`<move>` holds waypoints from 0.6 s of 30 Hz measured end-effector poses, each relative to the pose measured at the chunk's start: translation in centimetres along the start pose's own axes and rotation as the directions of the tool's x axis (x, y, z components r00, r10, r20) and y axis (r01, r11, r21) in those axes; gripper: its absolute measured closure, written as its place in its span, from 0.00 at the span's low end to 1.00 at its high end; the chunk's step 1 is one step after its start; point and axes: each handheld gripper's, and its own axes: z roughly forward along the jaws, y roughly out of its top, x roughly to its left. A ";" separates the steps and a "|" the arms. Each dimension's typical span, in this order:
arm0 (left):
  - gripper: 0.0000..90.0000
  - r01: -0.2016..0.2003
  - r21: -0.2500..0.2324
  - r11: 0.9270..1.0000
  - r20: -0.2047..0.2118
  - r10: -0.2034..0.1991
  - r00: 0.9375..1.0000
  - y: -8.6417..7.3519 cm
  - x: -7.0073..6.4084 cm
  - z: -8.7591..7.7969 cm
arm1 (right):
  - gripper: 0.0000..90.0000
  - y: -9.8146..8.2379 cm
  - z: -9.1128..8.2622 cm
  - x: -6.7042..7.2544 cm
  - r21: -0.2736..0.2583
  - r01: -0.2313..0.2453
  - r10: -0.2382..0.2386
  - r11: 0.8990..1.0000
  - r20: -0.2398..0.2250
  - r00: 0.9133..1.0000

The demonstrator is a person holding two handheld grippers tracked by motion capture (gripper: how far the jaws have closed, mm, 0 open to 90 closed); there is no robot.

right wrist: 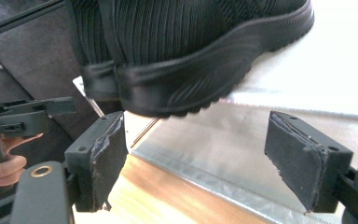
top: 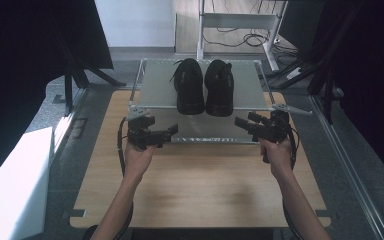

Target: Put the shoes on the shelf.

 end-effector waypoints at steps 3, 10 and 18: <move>0.01 0.000 0.000 1.000 -0.007 0.000 1.000 -0.9 0.1 -0.1 | 0.22 -0.7 -0.2 0.0 0.006 0.004 -0.004 1.000 -0.002 1.000; 0.00 -0.030 0.025 0.999 -0.033 0.031 0.999 -3.0 0.3 -0.7 | 0.16 -2.7 -0.8 -0.1 0.039 0.042 -0.042 0.998 0.007 0.999; 0.00 -0.025 0.052 0.998 -0.029 0.026 0.999 -5.8 0.8 -1.0 | 0.15 -5.1 -1.6 0.0 0.091 0.100 -0.103 0.991 0.032 0.994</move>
